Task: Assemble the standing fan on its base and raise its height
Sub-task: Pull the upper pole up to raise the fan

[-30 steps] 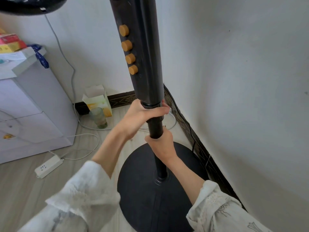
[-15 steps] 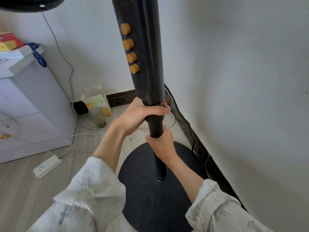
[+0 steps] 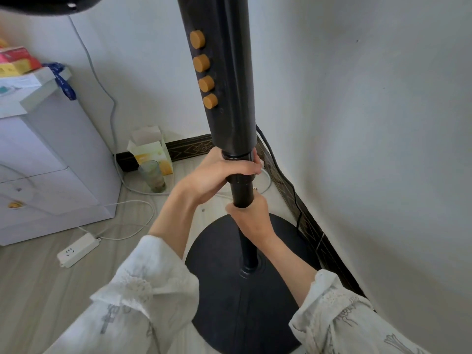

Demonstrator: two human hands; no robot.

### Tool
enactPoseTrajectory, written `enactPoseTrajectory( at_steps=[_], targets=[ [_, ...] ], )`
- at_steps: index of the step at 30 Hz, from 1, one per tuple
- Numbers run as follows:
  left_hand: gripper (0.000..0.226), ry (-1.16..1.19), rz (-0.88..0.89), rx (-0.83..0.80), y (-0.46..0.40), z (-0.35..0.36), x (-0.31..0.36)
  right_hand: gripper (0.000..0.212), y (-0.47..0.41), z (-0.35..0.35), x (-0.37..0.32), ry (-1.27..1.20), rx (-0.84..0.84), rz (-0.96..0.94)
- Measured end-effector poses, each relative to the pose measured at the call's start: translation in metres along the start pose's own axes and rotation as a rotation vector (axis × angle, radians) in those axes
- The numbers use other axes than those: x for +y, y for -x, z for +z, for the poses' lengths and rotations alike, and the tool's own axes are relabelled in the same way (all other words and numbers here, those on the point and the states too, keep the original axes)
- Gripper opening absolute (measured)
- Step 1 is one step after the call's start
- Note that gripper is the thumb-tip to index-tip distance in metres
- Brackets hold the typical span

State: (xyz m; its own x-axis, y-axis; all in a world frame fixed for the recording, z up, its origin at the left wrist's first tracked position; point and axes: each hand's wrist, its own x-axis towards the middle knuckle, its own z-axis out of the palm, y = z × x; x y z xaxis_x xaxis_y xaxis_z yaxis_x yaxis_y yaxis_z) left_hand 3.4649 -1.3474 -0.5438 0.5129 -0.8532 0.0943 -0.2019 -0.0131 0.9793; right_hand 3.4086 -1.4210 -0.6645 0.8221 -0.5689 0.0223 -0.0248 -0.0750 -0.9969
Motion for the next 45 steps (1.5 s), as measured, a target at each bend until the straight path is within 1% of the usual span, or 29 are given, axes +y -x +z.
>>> enactPoseTrajectory(
  at_steps=[1,4,6,7,8,11,12,13,14,15,19,20,21,22,23,25,26,27,28,29,32,33,35,37,40,41,42,43,45],
  targets=[
    [0.011,-0.011,0.009,0.09,-0.001,0.004,-0.001,0.02,0.0,0.001,0.0,0.001,0.007,0.009],
    [0.012,0.039,0.005,0.626,-0.003,0.04,-0.006,0.015,0.001,0.004,0.0,0.01,0.028,-0.028],
    [0.016,0.047,0.029,0.872,-0.002,0.059,-0.007,0.015,0.001,0.005,0.002,0.046,0.013,-0.065],
    [0.019,0.046,0.049,0.877,-0.002,0.058,-0.009,0.015,0.001,0.004,0.002,0.059,0.008,-0.07],
    [0.018,0.055,0.058,0.803,-0.002,0.051,-0.009,0.014,0.001,0.003,0.002,0.053,0.01,-0.062],
    [0.015,0.055,0.033,0.209,0.0,0.014,-0.002,0.019,0.0,0.001,0.0,0.019,0.015,-0.024],
    [0.014,0.061,0.026,0.065,0.0,0.005,0.0,0.02,0.0,0.001,0.0,0.023,0.011,-0.013],
    [0.013,0.043,0.021,-0.001,0.0,0.0,0.001,0.021,0.0,0.001,0.001,0.026,0.01,-0.007],
    [0.012,0.012,0.026,0.026,-0.002,0.001,0.001,0.021,0.0,0.002,0.002,0.028,0.011,-0.004],
    [0.01,-0.006,0.038,0.126,-0.002,0.005,0.0,0.021,0.0,0.002,0.002,0.029,0.014,-0.009],
    [0.015,0.054,0.066,0.75,-0.005,0.05,-0.008,0.025,-0.001,0.002,0.001,0.049,0.005,-0.075],
    [0.019,0.051,0.083,0.852,-0.005,0.058,-0.008,0.029,-0.001,0.002,0.002,0.041,-0.005,-0.082],
    [0.022,0.047,0.099,0.88,-0.005,0.059,-0.009,0.03,0.0,0.001,0.002,0.035,-0.009,-0.078],
    [0.021,0.06,0.108,0.825,-0.005,0.053,-0.008,0.027,0.0,0.0,0.002,0.036,-0.015,-0.071],
    [0.019,0.074,0.099,0.68,-0.003,0.043,-0.007,0.02,0.0,-0.001,0.002,0.037,-0.026,-0.06],
    [0.016,0.091,0.058,0.248,-0.001,0.016,-0.003,0.018,0.0,-0.004,0.001,0.029,-0.036,-0.038],
    [0.017,0.104,0.038,0.088,0.0,0.005,0.0,0.019,0.0,-0.004,0.0,0.027,-0.044,-0.028],
    [0.017,0.104,0.027,0.011,-0.001,-0.001,0.002,0.02,0.0,-0.003,0.0,0.03,-0.045,-0.019],
    [0.016,0.076,0.024,0.026,-0.001,-0.001,0.002,0.02,0.0,-0.003,-0.001,0.033,-0.039,-0.013],
    [0.014,0.039,0.027,0.118,-0.002,0.003,0.002,0.02,0.0,-0.002,-0.002,0.038,-0.032,-0.009],
    [0.016,0.028,0.046,0.636,-0.005,0.038,-0.004,0.017,0.0,0.0,-0.002,0.048,-0.003,-0.033],
    [0.019,0.037,0.056,0.789,-0.007,0.05,-0.005,0.023,0.0,0.0,-0.002,0.065,-0.004,-0.05],
    [0.024,0.061,0.079,0.925,-0.008,0.061,-0.005,0.033,0.001,0.0,-0.001,0.082,-0.017,-0.057],
    [0.023,0.083,0.069,0.786,-0.006,0.05,-0.005,0.023,0.001,-0.002,-0.002,0.055,-0.02,-0.035],
    [0.017,0.056,0.024,0.19,0.0,0.013,-0.003,0.018,0.002,-0.003,-0.005,0.028,-0.019,-0.013],
    [0.016,0.075,0.013,0.051,0.001,0.004,-0.001,0.02,0.002,-0.003,-0.005,0.03,-0.023,-0.011],
    [0.014,0.068,0.014,0.01,0.001,0.0,-0.001,0.022,0.002,-0.002,-0.005,0.031,-0.025,-0.013],
    [0.012,0.043,0.025,0.073,0.001,0.002,-0.001,0.022,0.003,-0.002,-0.005,0.038,-0.024,-0.017],
    [0.011,0.019,0.053,0.388,0.0,0.021,-0.003,0.021,0.003,-0.001,-0.005,0.066,-0.002,-0.042]
  ],
)
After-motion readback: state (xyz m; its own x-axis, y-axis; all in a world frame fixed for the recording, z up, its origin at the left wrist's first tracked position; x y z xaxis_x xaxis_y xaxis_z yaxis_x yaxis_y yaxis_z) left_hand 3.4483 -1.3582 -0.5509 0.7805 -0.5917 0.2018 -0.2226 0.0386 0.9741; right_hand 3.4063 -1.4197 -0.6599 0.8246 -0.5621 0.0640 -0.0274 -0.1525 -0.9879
